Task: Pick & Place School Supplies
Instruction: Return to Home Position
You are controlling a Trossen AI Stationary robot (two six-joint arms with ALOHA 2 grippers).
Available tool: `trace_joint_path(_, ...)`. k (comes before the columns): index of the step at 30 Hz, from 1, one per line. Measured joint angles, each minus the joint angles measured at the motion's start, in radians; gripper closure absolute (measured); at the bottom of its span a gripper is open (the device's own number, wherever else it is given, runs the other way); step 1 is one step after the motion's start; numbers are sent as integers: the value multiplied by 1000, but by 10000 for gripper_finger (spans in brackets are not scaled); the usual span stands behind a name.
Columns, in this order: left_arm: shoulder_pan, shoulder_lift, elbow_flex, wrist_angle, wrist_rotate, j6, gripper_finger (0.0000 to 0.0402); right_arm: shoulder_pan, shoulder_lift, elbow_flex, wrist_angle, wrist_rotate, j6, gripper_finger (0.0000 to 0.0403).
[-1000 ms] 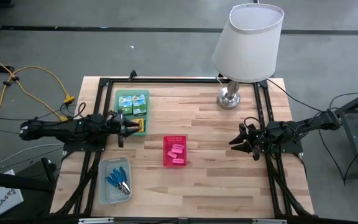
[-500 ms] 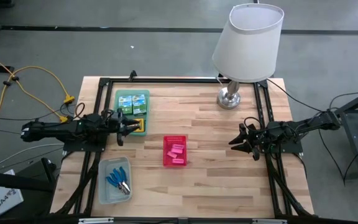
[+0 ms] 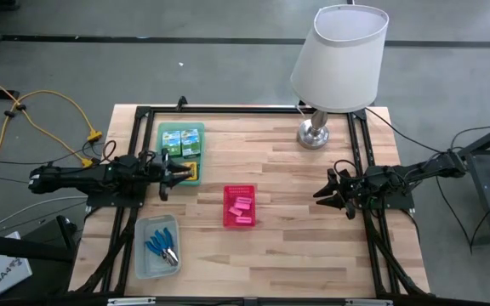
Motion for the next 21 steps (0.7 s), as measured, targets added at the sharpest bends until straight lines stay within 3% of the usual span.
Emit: trace_joint_path(21, 93, 23, 0, -11, 90, -4, 285, 0, 0, 0, 0, 0, 0, 284)
